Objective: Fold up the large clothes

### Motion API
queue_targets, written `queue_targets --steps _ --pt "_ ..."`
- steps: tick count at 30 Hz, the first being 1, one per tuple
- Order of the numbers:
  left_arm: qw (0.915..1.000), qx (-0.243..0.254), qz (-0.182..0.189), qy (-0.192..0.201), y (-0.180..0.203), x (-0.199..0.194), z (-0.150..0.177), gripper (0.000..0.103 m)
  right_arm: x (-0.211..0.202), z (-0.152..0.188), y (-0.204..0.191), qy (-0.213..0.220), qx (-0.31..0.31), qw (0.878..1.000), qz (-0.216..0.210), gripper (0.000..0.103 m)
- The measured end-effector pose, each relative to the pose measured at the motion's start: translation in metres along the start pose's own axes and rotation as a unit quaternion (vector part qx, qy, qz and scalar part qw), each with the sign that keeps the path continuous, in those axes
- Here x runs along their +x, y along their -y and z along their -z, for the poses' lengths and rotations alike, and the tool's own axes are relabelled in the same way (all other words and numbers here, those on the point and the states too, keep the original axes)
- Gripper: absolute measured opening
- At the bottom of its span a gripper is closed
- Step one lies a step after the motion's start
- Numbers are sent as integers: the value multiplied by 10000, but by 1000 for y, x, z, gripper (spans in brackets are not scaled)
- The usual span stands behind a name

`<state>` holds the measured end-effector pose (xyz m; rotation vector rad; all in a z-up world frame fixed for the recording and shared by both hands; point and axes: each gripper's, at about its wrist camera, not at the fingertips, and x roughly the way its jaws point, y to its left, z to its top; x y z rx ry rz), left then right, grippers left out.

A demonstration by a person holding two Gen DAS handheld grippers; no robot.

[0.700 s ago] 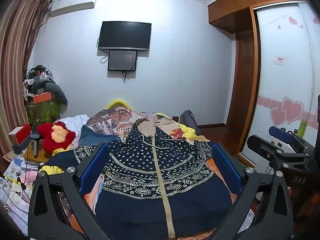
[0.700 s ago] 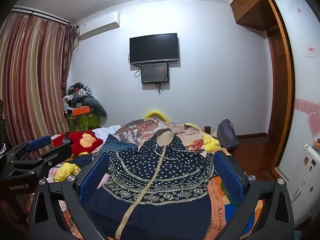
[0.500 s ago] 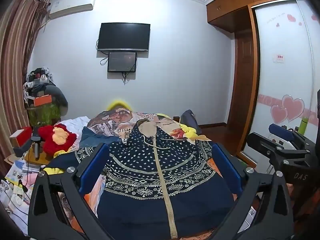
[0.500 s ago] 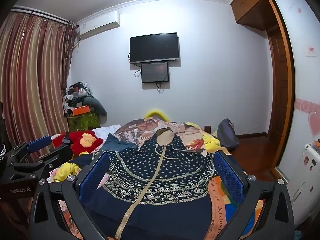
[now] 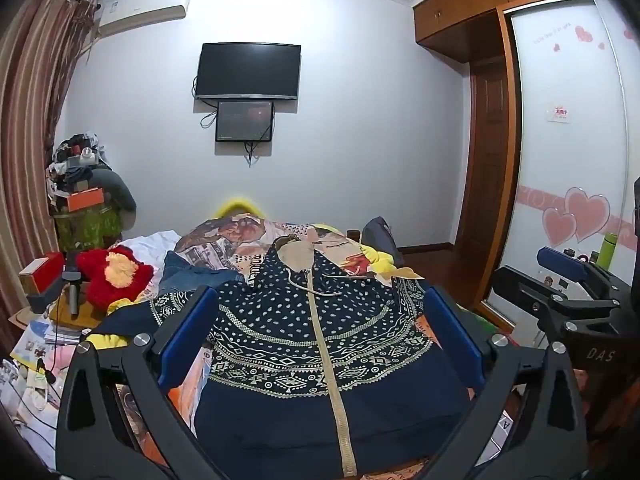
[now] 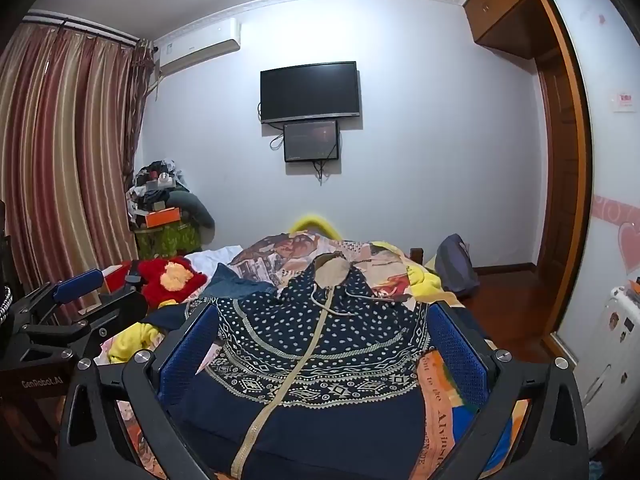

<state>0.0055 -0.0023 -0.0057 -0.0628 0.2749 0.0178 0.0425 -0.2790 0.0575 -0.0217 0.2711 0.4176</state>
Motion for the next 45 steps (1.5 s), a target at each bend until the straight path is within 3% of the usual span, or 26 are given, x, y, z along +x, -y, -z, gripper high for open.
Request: queue_targets --steps 45 --pt "9999 123 -83 41 4 -2 -2 103 11 3 1 -99 105 9999 -23 103"
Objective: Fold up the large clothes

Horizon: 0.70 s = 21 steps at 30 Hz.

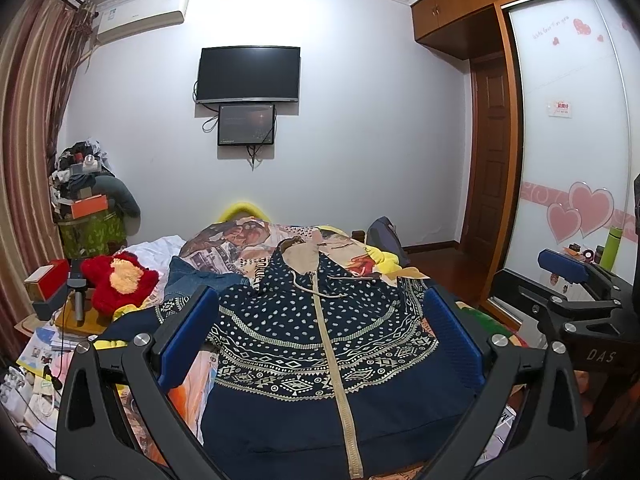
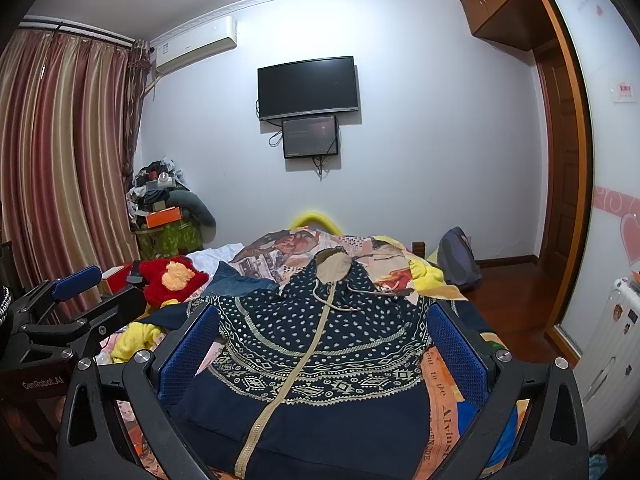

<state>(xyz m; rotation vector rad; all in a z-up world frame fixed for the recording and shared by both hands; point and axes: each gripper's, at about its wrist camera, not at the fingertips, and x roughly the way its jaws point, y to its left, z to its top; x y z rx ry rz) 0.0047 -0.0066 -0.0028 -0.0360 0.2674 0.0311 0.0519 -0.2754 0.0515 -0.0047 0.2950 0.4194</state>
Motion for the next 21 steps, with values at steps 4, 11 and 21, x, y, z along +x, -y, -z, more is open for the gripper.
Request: queue_targets --steps 4,11,21 --pt "10000 1 -5 -4 0 0 0 103 0 0 0 1 -3 10000 4 103" --pt "10000 -7 -10 -5 -1 -1 1 103 0 0 0 0 -7 10000 3 103" --pt "9999 -72 -46 -65 -7 5 2 103 9 2 -2 -100 -27 9999 -44 103"
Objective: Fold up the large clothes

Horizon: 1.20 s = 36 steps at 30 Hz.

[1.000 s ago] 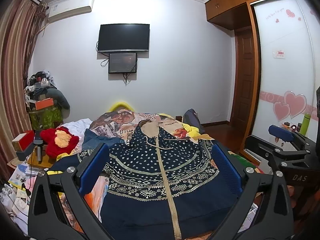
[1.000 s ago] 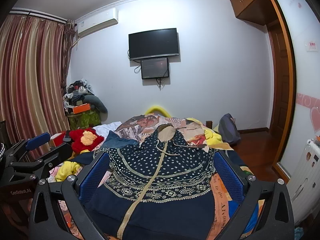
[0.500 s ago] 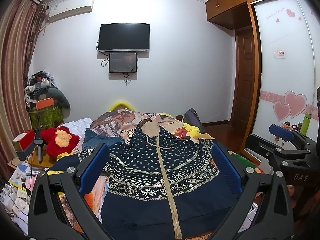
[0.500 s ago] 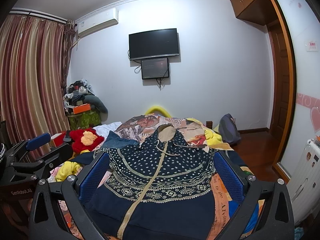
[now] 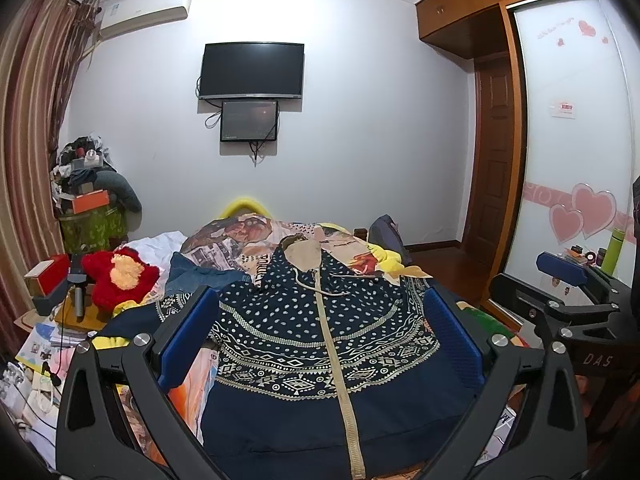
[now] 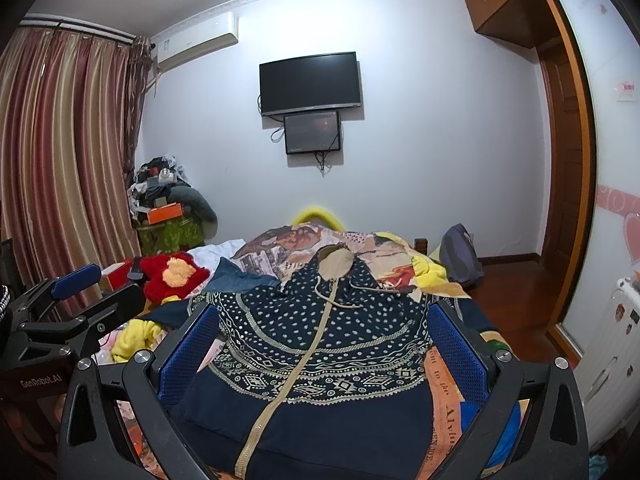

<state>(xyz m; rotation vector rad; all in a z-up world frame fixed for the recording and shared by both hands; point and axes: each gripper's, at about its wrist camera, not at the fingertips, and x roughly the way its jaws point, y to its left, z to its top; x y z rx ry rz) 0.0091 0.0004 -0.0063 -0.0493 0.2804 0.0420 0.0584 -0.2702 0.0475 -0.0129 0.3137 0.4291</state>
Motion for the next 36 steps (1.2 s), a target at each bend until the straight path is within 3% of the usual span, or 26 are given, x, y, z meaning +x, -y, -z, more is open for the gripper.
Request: queue_targets --steps 6,13,18,24,29,33,36 --pt "9998 -169 -58 -91 -20 21 -3 103 26 -4 -3 -179 -73 9998 -34 103" --pt "9962 -251 -787 -275 -72 77 -1 103 101 -12 0 -509 -106 9986 -50 103" --pt "9880 -584 -1274 -656 -133 136 12 103 171 -21 10 -751 -174 9968 211 103" --pt "9720 -897 -1843 -1145 -213 200 43 103 270 -23 25 -1150 -451 9909 525 103" --pt "9621 -1143 -1825 -1671 -267 233 79 103 337 -9 29 -1528 -749 9841 517 103" --pt "9543 -1626 -1481 -2021 -296 252 104 103 389 13 30 -1933 -836 9765 466 103" --pt "9424 -2196 -1093 -2273 -319 267 122 100 425 34 27 -2261 -937 9687 421 103"
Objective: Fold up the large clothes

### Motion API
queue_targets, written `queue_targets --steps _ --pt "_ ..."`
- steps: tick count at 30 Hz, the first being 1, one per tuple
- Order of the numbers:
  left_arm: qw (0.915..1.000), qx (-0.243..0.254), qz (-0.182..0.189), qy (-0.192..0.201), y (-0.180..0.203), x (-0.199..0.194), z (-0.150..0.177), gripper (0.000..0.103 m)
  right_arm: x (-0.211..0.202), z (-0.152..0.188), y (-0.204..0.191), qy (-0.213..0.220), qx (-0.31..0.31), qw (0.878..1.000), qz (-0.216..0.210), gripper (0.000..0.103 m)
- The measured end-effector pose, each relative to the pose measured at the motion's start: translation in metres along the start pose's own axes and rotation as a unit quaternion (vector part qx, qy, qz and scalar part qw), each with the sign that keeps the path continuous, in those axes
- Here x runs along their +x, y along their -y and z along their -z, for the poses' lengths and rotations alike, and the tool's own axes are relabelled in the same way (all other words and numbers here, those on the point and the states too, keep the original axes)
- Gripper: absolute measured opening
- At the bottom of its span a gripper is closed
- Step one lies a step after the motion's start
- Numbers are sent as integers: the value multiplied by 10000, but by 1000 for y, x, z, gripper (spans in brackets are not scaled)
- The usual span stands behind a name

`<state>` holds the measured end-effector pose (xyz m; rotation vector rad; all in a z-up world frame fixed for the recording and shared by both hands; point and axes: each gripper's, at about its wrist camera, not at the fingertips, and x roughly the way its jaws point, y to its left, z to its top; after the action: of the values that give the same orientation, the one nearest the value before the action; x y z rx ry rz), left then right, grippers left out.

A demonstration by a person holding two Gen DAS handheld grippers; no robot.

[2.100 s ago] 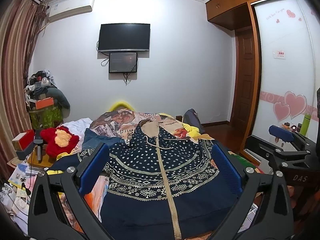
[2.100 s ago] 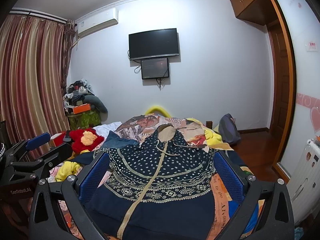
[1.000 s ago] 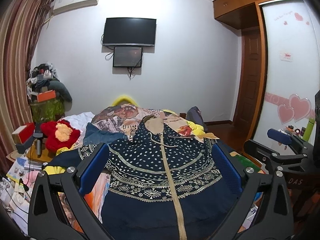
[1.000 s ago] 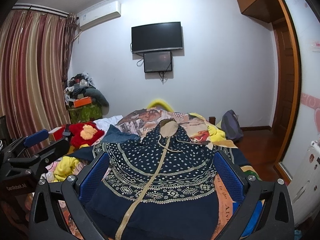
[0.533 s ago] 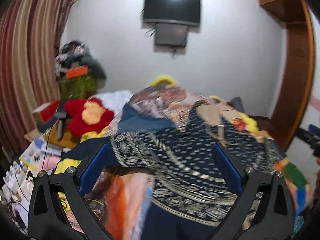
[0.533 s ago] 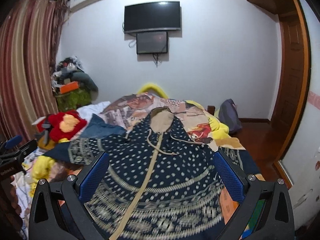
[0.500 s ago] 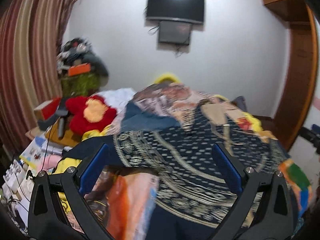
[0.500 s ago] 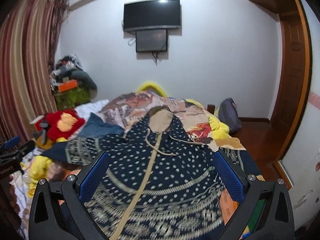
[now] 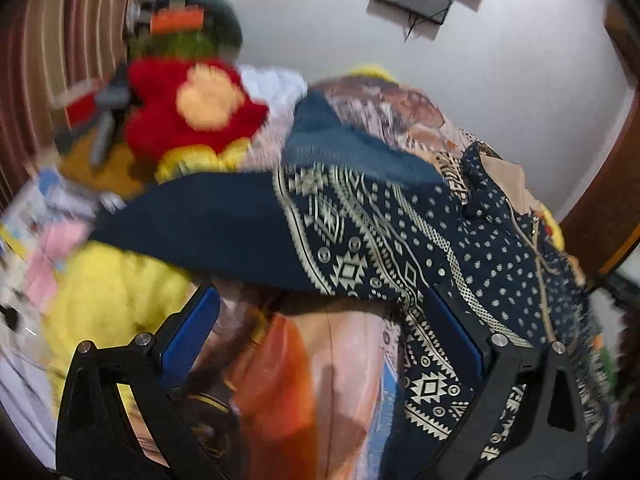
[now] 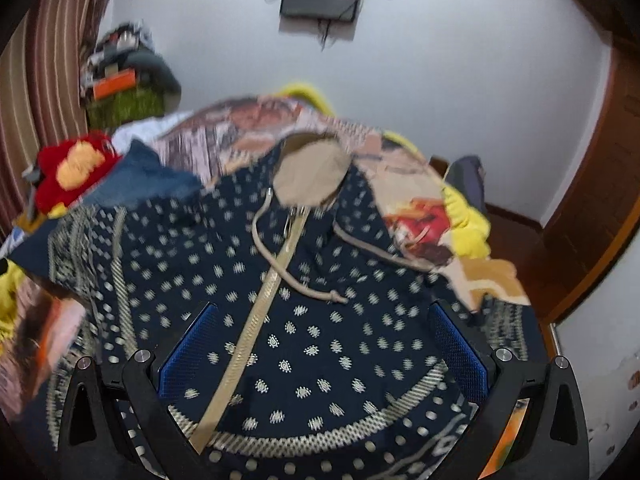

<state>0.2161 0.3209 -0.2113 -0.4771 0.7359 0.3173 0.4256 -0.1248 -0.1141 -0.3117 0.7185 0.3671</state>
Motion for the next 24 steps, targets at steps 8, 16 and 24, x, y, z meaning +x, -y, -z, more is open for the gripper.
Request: queue_targets --steps 8,16,24 --pt "9915 -935 672 -607 -36 48 -6 75 60 3 -14 -467 47 9979 -449 103" --pt "9951 -905 -332 -228 -60 68 -35 73 71 2 -19 -523 67 9968 -603 103" --pt "9868 -1066 -1194 267 -91 83 -71 42 68 3 -16 -565 50 9968 -560 103"
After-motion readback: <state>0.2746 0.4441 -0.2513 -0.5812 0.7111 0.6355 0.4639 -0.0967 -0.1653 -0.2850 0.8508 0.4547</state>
